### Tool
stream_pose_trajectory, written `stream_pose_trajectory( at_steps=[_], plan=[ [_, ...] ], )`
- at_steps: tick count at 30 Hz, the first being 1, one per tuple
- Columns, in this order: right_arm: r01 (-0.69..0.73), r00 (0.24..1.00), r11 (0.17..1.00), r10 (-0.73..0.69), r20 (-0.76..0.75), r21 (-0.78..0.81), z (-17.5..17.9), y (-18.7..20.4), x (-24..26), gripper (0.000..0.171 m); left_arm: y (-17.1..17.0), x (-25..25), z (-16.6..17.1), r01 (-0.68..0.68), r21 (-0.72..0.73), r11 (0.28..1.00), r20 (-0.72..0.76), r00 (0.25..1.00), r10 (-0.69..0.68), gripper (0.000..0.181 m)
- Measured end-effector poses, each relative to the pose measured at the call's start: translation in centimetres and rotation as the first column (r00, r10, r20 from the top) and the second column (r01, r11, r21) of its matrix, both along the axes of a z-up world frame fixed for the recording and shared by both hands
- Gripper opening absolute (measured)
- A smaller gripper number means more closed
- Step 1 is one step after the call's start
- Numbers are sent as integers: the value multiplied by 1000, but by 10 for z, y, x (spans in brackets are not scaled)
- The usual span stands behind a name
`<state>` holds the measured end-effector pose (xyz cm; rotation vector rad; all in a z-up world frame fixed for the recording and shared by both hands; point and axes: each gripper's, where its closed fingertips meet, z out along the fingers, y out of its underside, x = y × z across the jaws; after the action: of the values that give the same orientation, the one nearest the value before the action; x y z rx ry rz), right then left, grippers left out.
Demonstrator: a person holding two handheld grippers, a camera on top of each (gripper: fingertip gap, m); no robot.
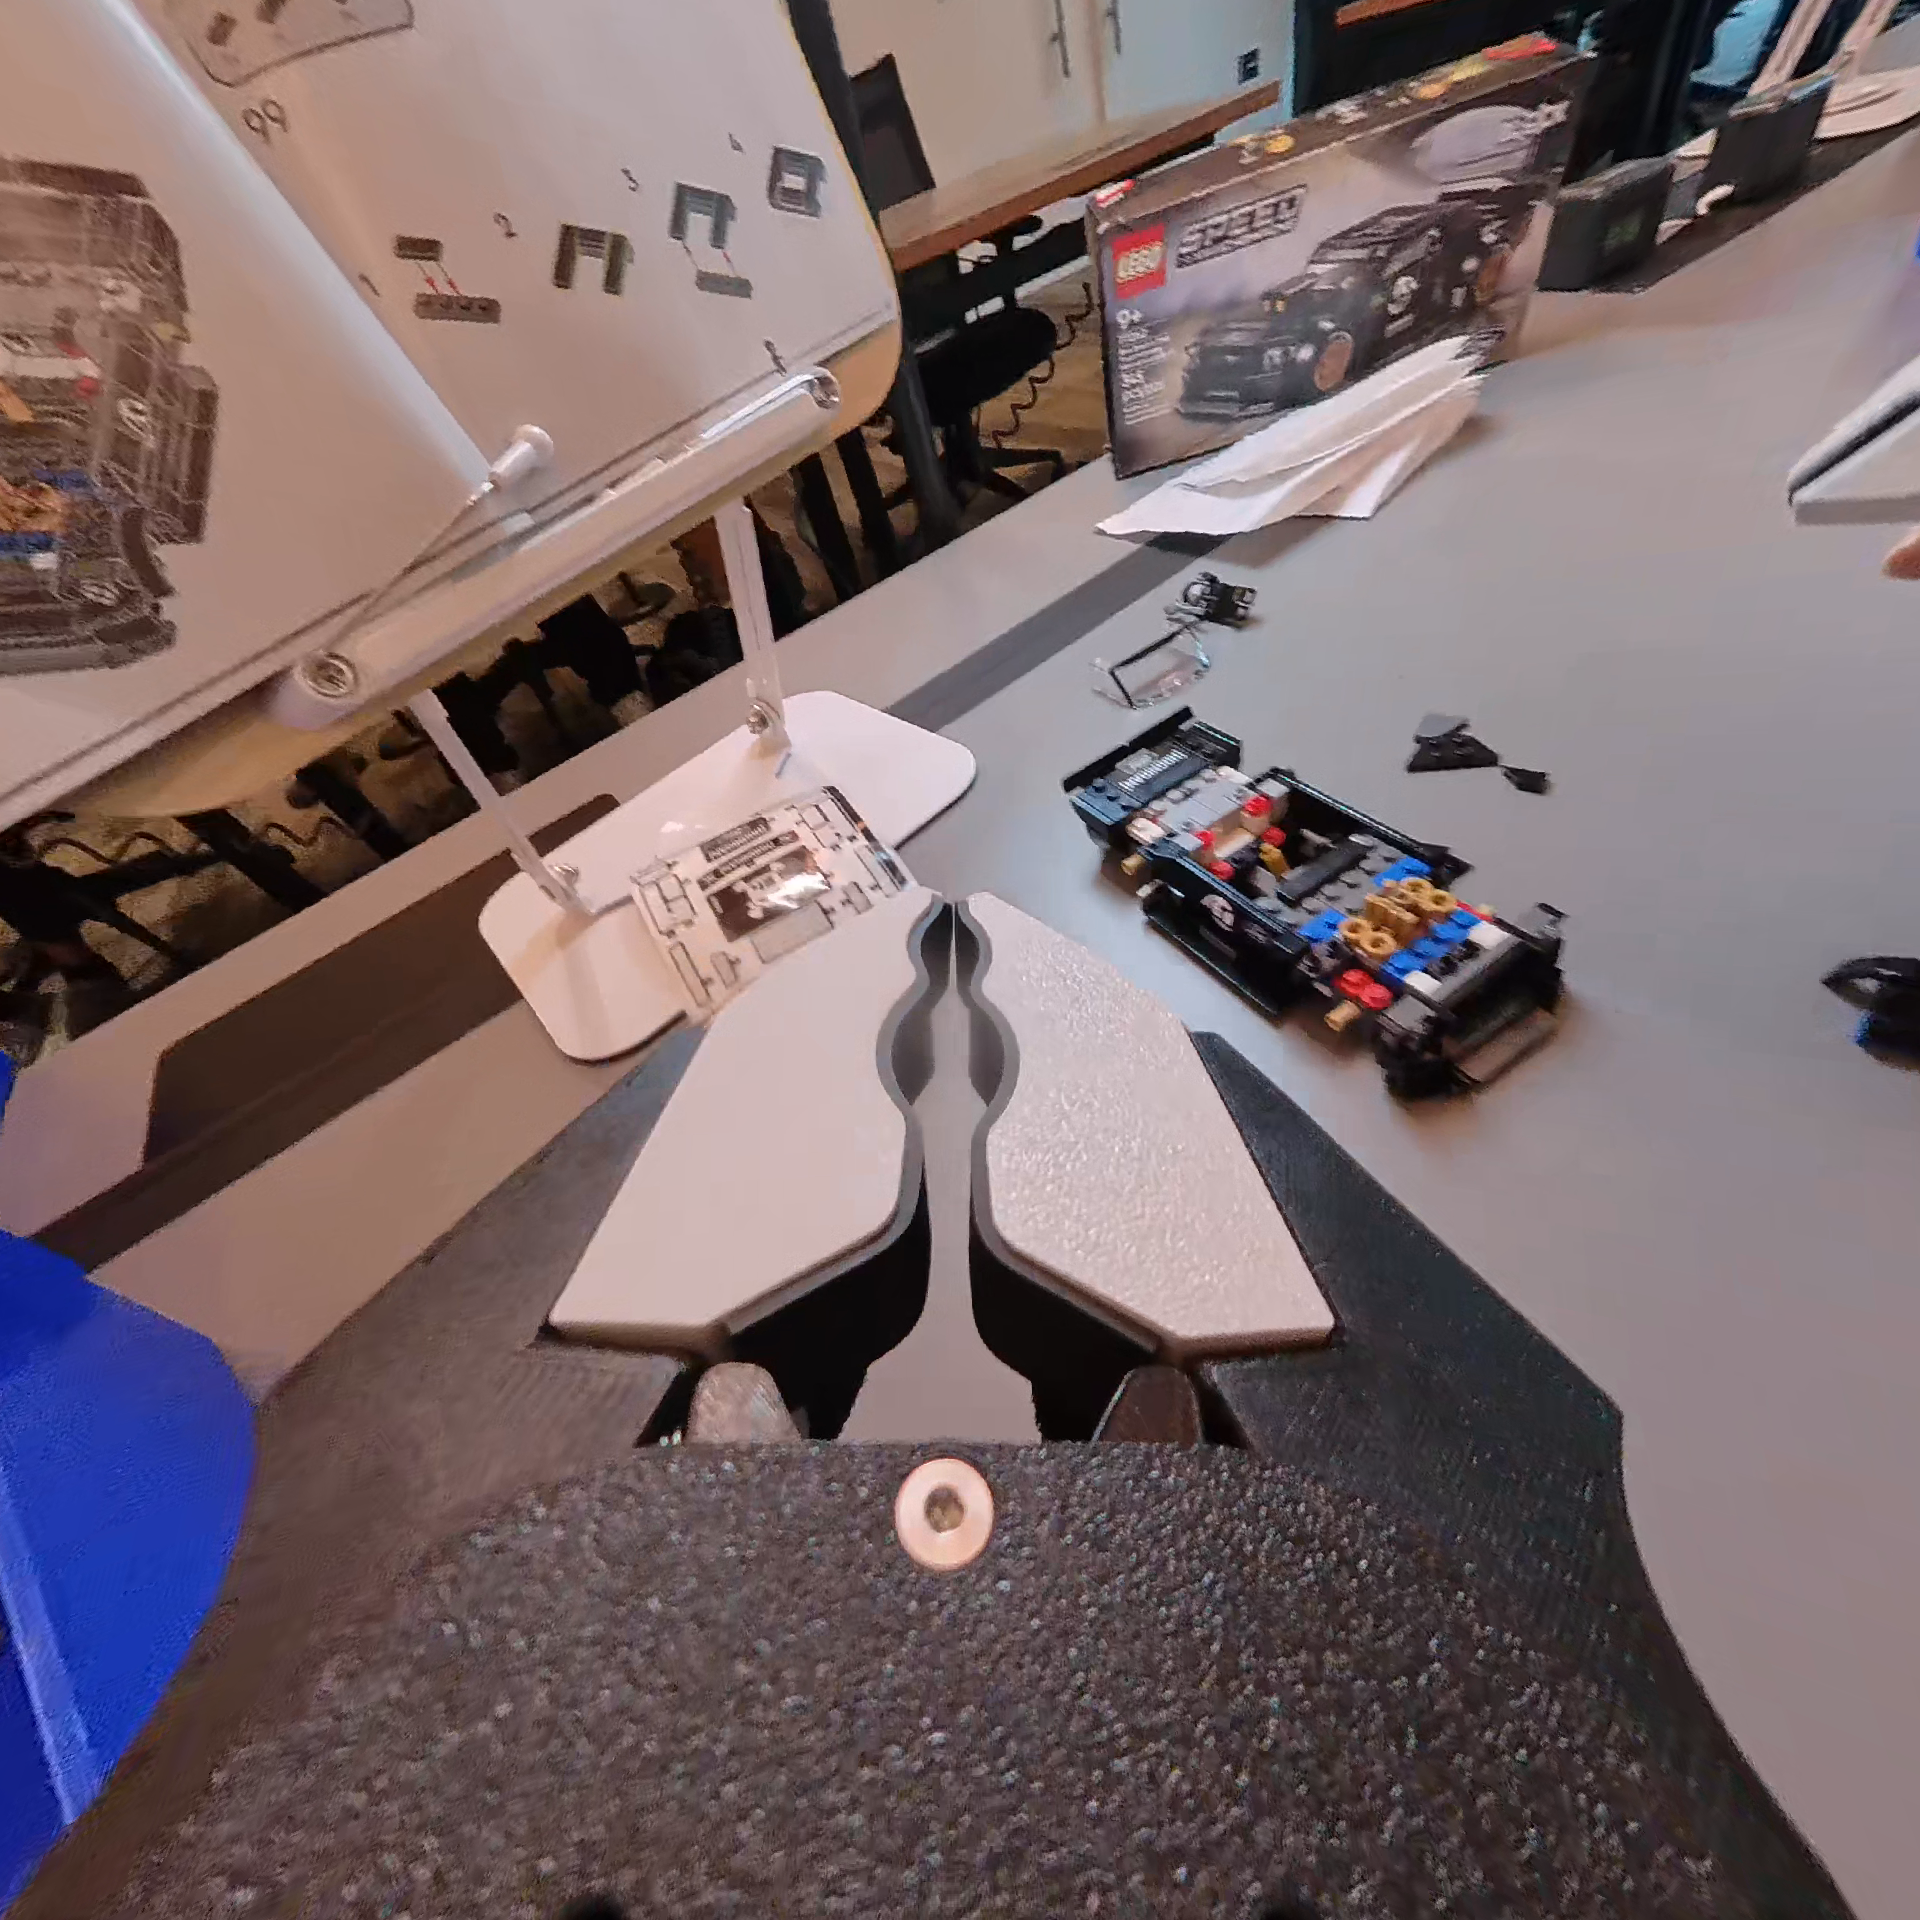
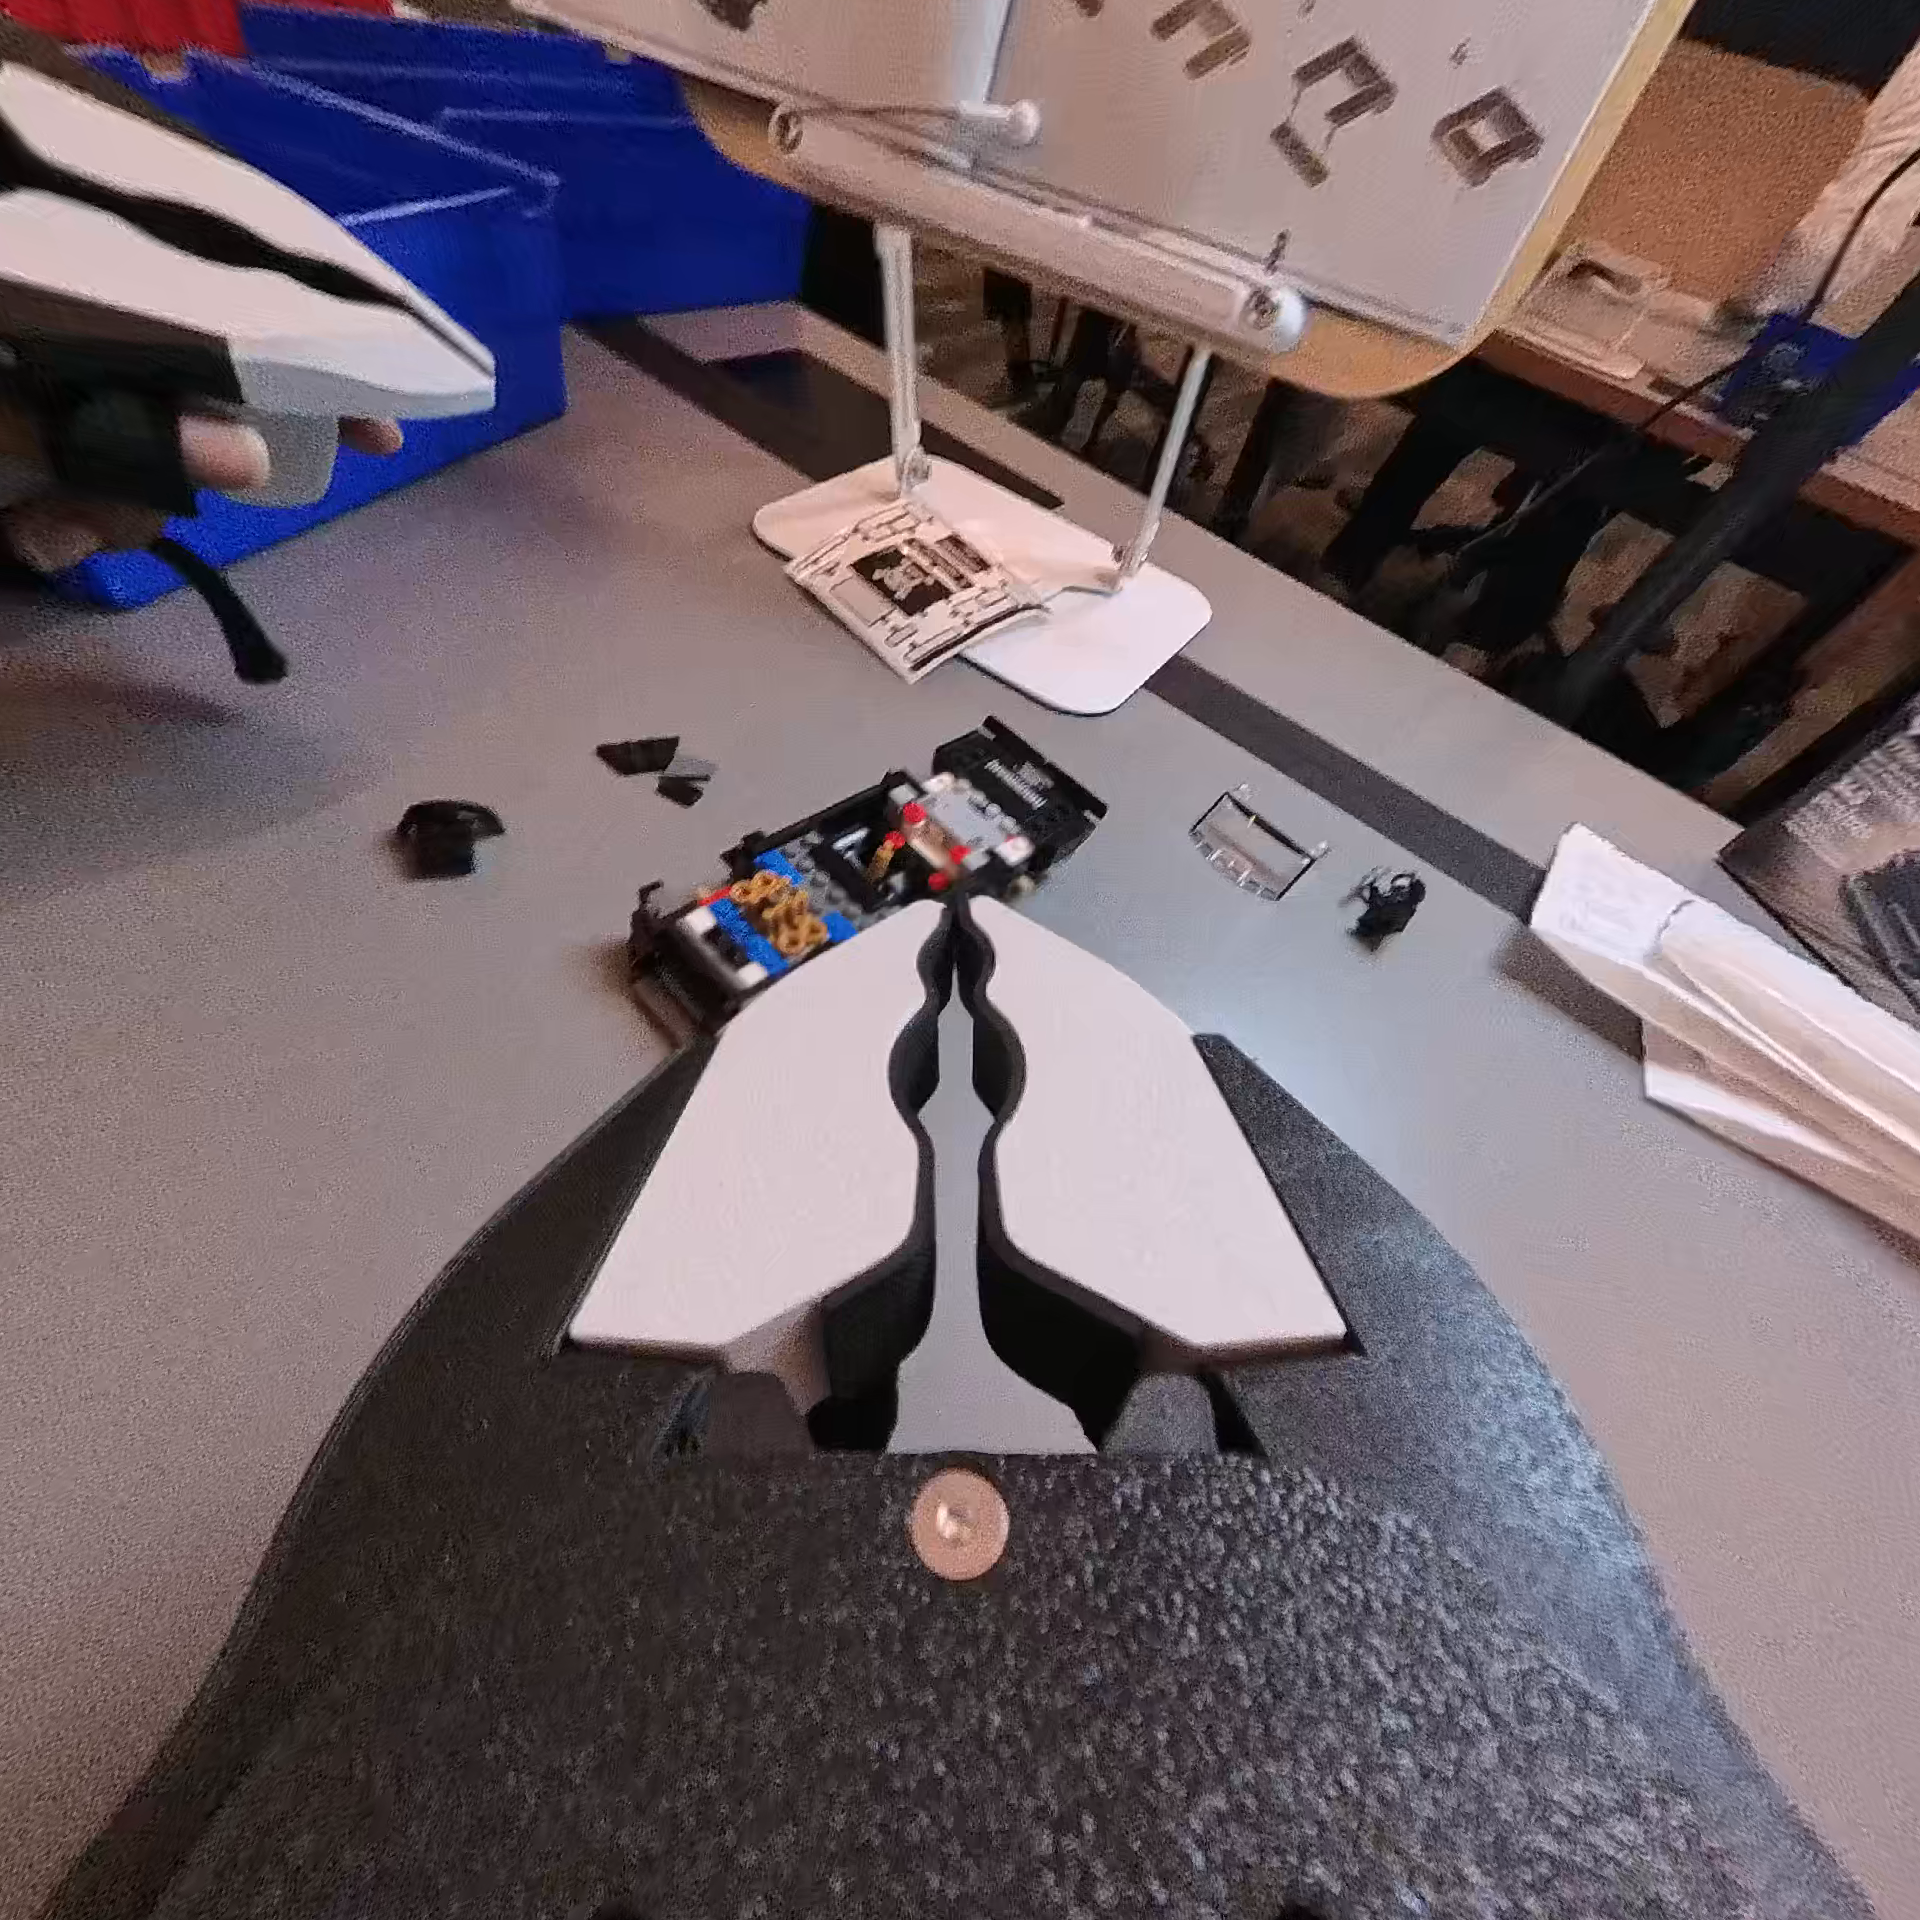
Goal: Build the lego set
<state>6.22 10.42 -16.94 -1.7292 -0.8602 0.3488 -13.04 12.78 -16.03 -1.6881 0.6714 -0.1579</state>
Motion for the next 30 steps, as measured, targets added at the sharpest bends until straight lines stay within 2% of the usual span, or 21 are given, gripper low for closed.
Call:
stream_pose_trajectory(
  at_steps=[4,5,9,13,17,20,24,30],
  plan=[
    [-68,987,994,80,140,-88,-39,-45,4,1,-28,2,-11,-1,1,1000,-94,996,1,0],
    [-82,979,990,101,175,-112,-50,-54,6,9,-34,3,-17,5,-15,1000,-115,993,-6,0],
    [-114,955,976,159,250,-186,-78,-72,12,18,-53,2,-39,20,-76,997,-159,987,-31,5],
    [-148,945,966,202,257,-213,-86,-78,10,23,-63,3,-59,36,-168,985,-187,980,-67,36],
    [-215,913,948,279,296,-233,-92,-83,7,25,-68,5,-75,57,-240,969,-193,976,-105,53],
    [-306,846,922,378,376,-237,-96,-83,5,25,-69,7,-79,71,-259,963,-189,974,-122,55],
    [-435,738,854,520,430,-285,-99,-78,1,35,-70,9,-78,84,-256,963,-182,974,-133,53],
    [-580,574,703,711,406,-411,-104,-72,-5,41,-67,8,-73,81,-218,972,-163,979,-119,46]
  ],
)
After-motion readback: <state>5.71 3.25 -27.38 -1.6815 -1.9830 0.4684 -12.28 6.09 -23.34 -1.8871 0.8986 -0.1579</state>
